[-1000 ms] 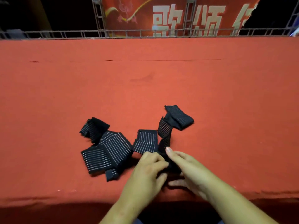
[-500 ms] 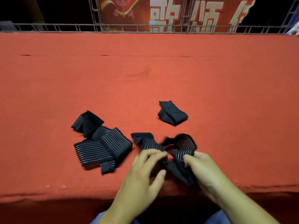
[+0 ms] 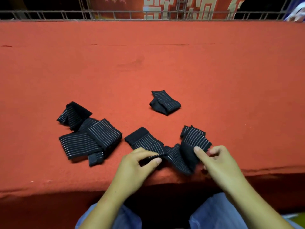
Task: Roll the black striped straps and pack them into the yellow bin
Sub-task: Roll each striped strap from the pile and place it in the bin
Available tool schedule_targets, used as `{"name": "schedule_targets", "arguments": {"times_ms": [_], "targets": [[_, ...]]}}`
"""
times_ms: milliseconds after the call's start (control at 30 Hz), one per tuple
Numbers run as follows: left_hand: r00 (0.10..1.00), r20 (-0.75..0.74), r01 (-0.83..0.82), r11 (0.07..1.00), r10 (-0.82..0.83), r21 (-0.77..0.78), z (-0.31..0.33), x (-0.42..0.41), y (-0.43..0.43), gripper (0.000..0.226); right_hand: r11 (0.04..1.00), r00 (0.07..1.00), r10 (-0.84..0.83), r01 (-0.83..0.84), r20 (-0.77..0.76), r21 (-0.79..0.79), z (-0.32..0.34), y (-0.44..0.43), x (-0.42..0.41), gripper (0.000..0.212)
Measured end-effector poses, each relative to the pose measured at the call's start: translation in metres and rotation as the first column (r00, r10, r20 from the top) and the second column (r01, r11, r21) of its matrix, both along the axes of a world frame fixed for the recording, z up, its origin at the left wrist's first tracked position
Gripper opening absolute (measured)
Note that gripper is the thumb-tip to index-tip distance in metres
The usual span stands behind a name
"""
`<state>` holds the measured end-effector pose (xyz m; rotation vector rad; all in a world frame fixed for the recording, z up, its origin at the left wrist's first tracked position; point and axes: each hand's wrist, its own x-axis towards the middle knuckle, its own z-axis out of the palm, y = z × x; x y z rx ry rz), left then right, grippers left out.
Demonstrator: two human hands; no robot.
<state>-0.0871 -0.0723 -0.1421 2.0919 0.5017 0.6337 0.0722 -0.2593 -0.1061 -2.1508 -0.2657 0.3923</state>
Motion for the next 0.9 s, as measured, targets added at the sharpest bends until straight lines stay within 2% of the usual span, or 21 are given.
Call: {"name": "schedule_targets", "arguments": {"times_ms": [33,100,133,167,200,267,333,467,600,700,800,900], "targets": [[1.000,0.003,0.001,1.000,0.000,-0.030,0.000,0.000,0.001,0.007,0.999,0.995,-0.044,0.046,0.094,-0.019,0.002,-0.006,-0.004,0.045],[1.000,0.003,0.011,0.998,-0.011,-0.056,0.000,0.000,0.001,0.008,0.991,0.900,-0.117,0.077,0.420,0.112,0.014,-0.015,-0.020,0.048],[1.000,0.004,0.015,0.998,-0.015,-0.058,-0.001,0.000,0.001,0.009,0.982,0.820,-0.110,0.003,0.562,0.188,0.020,-0.015,-0.031,0.047],[1.000,0.007,0.018,0.998,-0.018,-0.064,-0.001,-0.001,-0.001,0.010,0.973,0.754,-0.036,-0.122,0.656,0.194,0.023,-0.012,-0.042,0.045],[1.000,0.012,0.018,0.997,-0.018,-0.075,-0.002,-0.001,-0.001,0.011,0.956,0.703,0.097,-0.264,0.704,0.132,0.022,-0.007,-0.050,0.046],[0.999,0.024,0.031,0.995,-0.029,-0.099,-0.004,-0.003,-0.003,0.013,0.877,0.647,0.413,-0.471,0.641,-0.090,0.012,0.009,-0.056,0.069],[0.999,0.022,0.047,0.993,-0.045,-0.110,-0.004,-0.004,-0.004,0.012,0.802,0.607,0.582,-0.537,0.541,-0.261,-0.003,0.026,-0.055,0.085],[0.998,0.033,0.060,0.986,-0.056,-0.157,0.001,-0.006,-0.001,0.006,0.793,0.566,0.605,-0.492,0.560,-0.360,-0.023,0.038,-0.035,0.061],[1.000,0.006,0.017,0.982,-0.016,-0.188,0.004,-0.004,-0.002,0.006,0.798,0.588,0.568,-0.565,0.575,-0.210,-0.030,0.029,-0.030,0.068],[0.997,0.005,-0.074,0.958,0.078,-0.278,0.010,-0.001,-0.003,0.015,0.833,0.625,0.488,-0.541,0.610,-0.112,-0.033,0.021,-0.031,0.078],[0.973,0.033,-0.200,0.910,0.228,-0.364,0.012,-0.003,0.005,0.020,0.902,0.725,0.355,-0.431,0.591,-0.013,-0.028,0.014,-0.031,0.075],[0.956,0.089,-0.213,0.867,0.281,-0.450,0.015,-0.007,0.009,0.023,0.935,0.854,0.210,-0.317,0.476,0.157,-0.008,0.005,-0.036,0.067]]}}
